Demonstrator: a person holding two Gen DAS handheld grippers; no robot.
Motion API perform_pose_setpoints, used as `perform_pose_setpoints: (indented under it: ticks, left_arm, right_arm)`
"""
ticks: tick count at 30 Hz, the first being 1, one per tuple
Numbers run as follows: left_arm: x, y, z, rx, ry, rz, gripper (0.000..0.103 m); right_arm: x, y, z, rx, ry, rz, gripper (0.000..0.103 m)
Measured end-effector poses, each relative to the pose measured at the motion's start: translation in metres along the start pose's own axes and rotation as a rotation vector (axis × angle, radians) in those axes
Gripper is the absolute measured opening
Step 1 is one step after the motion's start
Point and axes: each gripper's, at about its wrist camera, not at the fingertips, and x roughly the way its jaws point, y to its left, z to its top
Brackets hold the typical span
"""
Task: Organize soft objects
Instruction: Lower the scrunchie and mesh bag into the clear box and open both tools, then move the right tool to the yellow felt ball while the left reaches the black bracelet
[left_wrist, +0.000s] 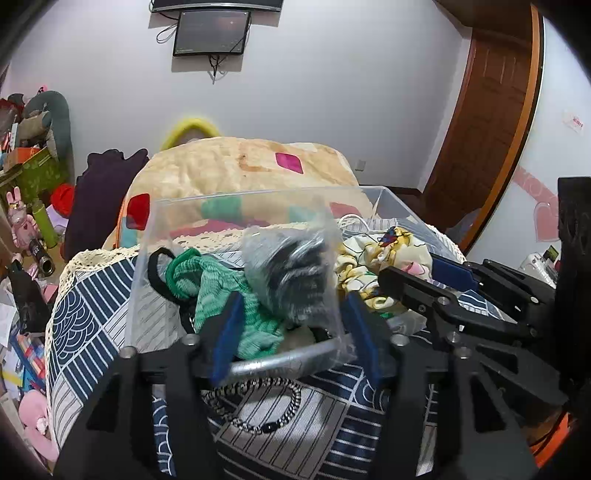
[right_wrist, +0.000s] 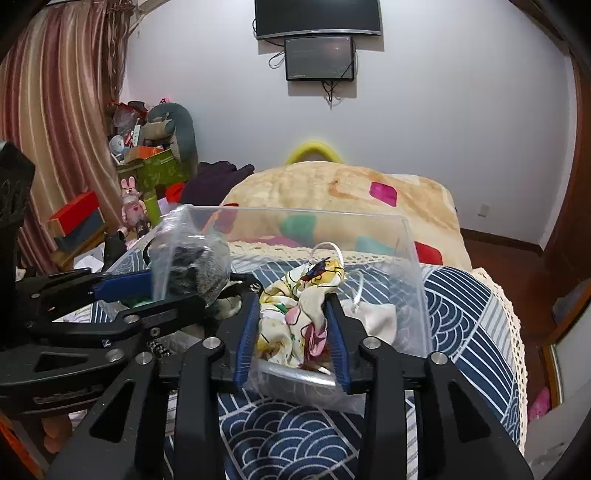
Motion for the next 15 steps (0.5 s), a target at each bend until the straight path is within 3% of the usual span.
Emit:
perform_pose_setpoints:
  ticks: [4, 9, 12, 15]
  left_arm:
    - [-0.014, 0.000, -0.004, -0.003, -0.021, -0.007, 0.068]
    - [-0.032, -0.007, -0.006, 0.025, -0.064, 0.019, 0.071]
    - [-0.047, -0.010, -0.007, 0.040, -0.098, 0.033, 0.079]
    - [-0.063, -0.009, -0.009, 0.034, -0.136, 0.032, 0.083]
  right_arm:
    - [-0.006, -0.008, -0.002, 0.034, -0.014, 0.014, 0.056]
    - [-0.018, -0.008, 0.000, 0.028, -0.038, 0.011, 0.059]
    - [-0.029, -0.004, 0.000, 0.014, -0.067, -0.007, 0.070]
    - [-0.043, 0.001, 0.000, -0.008, -0.100, -0.018, 0.071]
